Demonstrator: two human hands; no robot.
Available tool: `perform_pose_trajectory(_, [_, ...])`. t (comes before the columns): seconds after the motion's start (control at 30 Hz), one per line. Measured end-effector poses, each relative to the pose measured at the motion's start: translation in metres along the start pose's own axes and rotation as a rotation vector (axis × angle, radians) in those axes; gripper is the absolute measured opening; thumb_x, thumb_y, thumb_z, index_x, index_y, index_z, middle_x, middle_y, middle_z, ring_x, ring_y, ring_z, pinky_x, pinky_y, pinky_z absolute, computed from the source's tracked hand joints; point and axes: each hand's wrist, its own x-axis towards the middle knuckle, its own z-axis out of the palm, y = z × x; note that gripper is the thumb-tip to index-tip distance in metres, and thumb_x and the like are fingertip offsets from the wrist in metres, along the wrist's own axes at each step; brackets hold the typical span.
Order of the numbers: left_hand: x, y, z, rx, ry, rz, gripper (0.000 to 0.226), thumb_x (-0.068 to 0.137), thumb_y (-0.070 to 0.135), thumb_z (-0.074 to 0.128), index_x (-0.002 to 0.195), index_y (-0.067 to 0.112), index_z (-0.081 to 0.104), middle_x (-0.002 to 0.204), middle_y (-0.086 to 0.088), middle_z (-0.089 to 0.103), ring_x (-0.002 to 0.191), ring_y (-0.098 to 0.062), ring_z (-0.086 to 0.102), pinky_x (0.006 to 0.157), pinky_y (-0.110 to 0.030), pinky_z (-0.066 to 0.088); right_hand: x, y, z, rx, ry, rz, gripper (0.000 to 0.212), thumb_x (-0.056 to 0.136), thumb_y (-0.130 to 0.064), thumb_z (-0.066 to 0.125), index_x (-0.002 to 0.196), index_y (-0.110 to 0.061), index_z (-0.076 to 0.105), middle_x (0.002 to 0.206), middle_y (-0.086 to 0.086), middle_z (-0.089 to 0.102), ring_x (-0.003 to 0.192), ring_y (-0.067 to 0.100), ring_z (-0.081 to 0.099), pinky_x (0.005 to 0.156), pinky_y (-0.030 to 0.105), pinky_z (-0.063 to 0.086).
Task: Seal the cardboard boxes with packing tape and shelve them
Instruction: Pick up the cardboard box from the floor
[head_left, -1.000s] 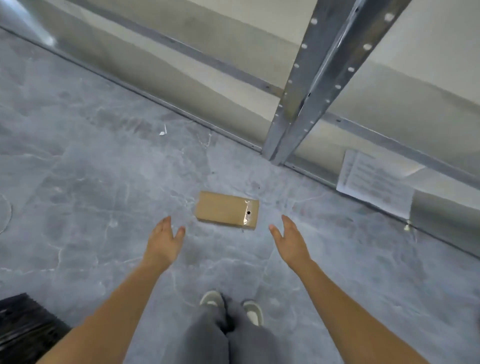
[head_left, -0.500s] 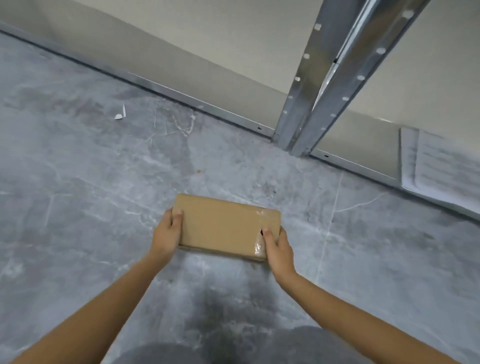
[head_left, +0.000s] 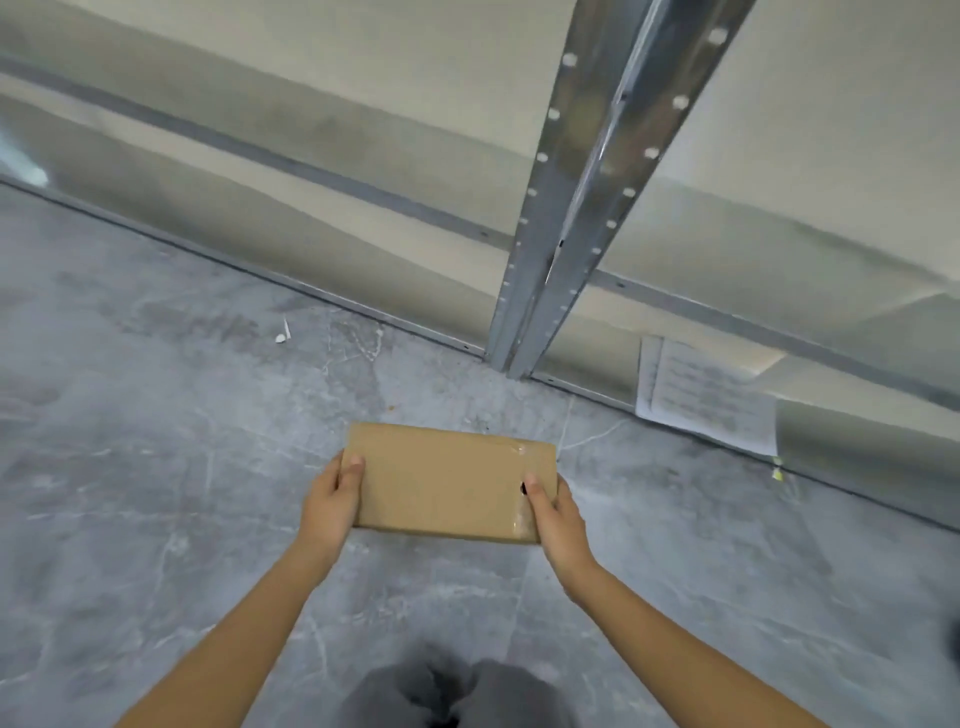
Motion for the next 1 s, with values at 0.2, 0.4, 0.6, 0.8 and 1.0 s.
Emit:
perform_pose_trajectory(0.2, [-0.134, 0.113, -0.045, 0.013, -0.038, 0.06, 0.04, 0.103, 0.031, 0.044, 0.135, 0.011, 0.055, 0.132, -0.007, 0.06, 0.119, -0.022, 0.054, 0.102, -0.034, 0.039, -0.149, -0.081, -0.071, 0.031, 0.006, 0.027, 0.048, 0.096, -0.052, 0.046, 0.136, -0.026, 0.046, 0.121, -0.005, 0.062, 0.11, 0.014, 0.059, 0.09, 0.027, 0.045])
perform_pose_trajectory(0.4, [-0.287, 0.189, -0.058, 0.107, -0.08, -0.069, 0.041, 0.101, 0.017, 0.048, 0.138, -0.002, 0.05, 0.144, -0.028, 0.044, 0.135, -0.035, 0.043, 0.115, -0.044, 0.028, -0.316, -0.133, -0.155, -0.013, 0.166, 0.086, 0.045, 0.096, -0.043, 0.054, 0.138, -0.026, 0.047, 0.105, -0.009, 0.061, 0.104, 0.015, 0.056, 0.088, 0.023, 0.039])
perform_pose_trajectory(0.6, [-0.337, 0.297, -0.019, 0.077, -0.192, 0.173, 0.043, 0.103, 0.018, 0.044, 0.144, 0.005, 0.043, 0.146, -0.015, 0.046, 0.135, -0.03, 0.043, 0.11, -0.035, 0.029, -0.37, -0.181, -0.225, 0.127, 0.3, -0.009, 0.04, 0.097, -0.046, 0.051, 0.13, -0.024, 0.051, 0.117, -0.007, 0.061, 0.106, 0.014, 0.056, 0.084, 0.025, 0.037])
perform_pose_trajectory(0.8, [-0.365, 0.378, 0.038, 0.019, -0.309, 0.255, 0.037, 0.105, 0.023, 0.039, 0.136, 0.007, 0.051, 0.129, -0.008, 0.057, 0.119, -0.022, 0.052, 0.093, -0.026, 0.036, -0.367, -0.217, -0.306, 0.218, 0.384, -0.101, 0.039, 0.097, -0.044, 0.05, 0.128, -0.021, 0.054, 0.125, -0.003, 0.061, 0.113, 0.016, 0.056, 0.092, 0.03, 0.04])
perform_pose_trajectory(1.0, [-0.385, 0.436, 0.109, -0.021, -0.327, 0.227, 0.034, 0.105, 0.023, 0.037, 0.127, 0.004, 0.055, 0.121, -0.01, 0.06, 0.105, -0.021, 0.054, 0.085, -0.028, 0.038, -0.342, -0.254, -0.4, 0.221, 0.383, -0.153, 0.026, 0.097, -0.039, 0.054, 0.115, -0.021, 0.057, 0.118, 0.001, 0.063, 0.108, 0.019, 0.059, 0.089, 0.032, 0.044])
